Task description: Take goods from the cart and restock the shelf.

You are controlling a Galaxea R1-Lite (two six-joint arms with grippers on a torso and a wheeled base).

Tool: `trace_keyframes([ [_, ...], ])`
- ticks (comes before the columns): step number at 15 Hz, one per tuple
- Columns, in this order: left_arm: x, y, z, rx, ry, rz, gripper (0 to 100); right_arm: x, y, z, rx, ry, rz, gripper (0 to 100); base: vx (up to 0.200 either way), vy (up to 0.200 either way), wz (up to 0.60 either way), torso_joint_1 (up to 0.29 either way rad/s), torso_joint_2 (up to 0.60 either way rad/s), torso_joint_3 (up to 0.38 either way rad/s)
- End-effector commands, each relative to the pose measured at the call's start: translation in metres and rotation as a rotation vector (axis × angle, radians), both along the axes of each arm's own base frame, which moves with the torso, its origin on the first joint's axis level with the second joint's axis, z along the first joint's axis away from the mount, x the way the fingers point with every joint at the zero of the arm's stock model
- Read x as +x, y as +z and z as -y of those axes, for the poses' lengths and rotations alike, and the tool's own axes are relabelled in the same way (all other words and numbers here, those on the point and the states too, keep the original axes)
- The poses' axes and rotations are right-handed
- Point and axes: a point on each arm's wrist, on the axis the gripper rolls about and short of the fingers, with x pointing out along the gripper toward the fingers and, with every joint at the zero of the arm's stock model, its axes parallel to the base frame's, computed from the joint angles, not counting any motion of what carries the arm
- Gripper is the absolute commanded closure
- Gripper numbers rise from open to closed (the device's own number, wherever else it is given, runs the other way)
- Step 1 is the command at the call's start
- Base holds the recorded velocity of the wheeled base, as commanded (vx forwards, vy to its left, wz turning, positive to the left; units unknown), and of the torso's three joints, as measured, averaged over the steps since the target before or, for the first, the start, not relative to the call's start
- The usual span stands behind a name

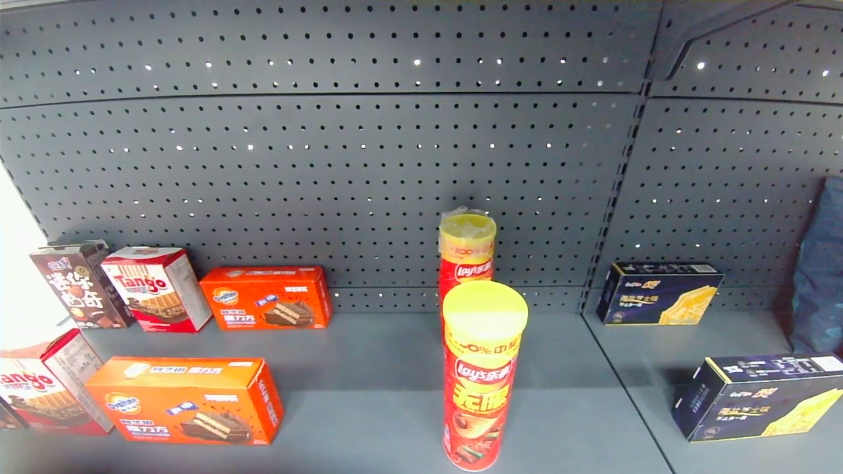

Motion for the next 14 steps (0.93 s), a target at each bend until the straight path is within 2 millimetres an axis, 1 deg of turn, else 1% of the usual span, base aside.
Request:
trace_keyframes([
  [1,0.0000,0.0000,0.0000,-0.001,0.000,0.001,0,0.0001,0.0000,0.0000,0.000,0.000,-0.002,0,0.000,0.000,0.00,0.000,0.00,0.000],
  [6,0.0001,-0.0004,0.0000,0.006,0.000,-0.001,0,0.0001,0.0000,0.0000,0.000,0.000,-0.002,0,0.000,0.000,0.00,0.000,0.00,0.000],
  [7,0.0001,-0.0004,0.0000,0.007,0.000,-0.001,0,0.0001,0.0000,0.0000,0.000,0.000,-0.002,0,-0.200,0.000,0.00,0.007,0.01,0.002],
  [13,0.0001,-0.0004,-0.0001,0.006,0.003,-0.001,0,0.0001,0.0000,0.0000,0.000,0.000,-0.002,0,0.000,0.000,0.00,0.000,0.00,0.000],
  [14,0.0001,-0.0004,0.0000,0.012,0.000,0.000,0,0.0001,0.0000,0.0000,0.000,0.000,-0.002,0,0.000,-0.200,0.00,0.002,0.00,0.002],
])
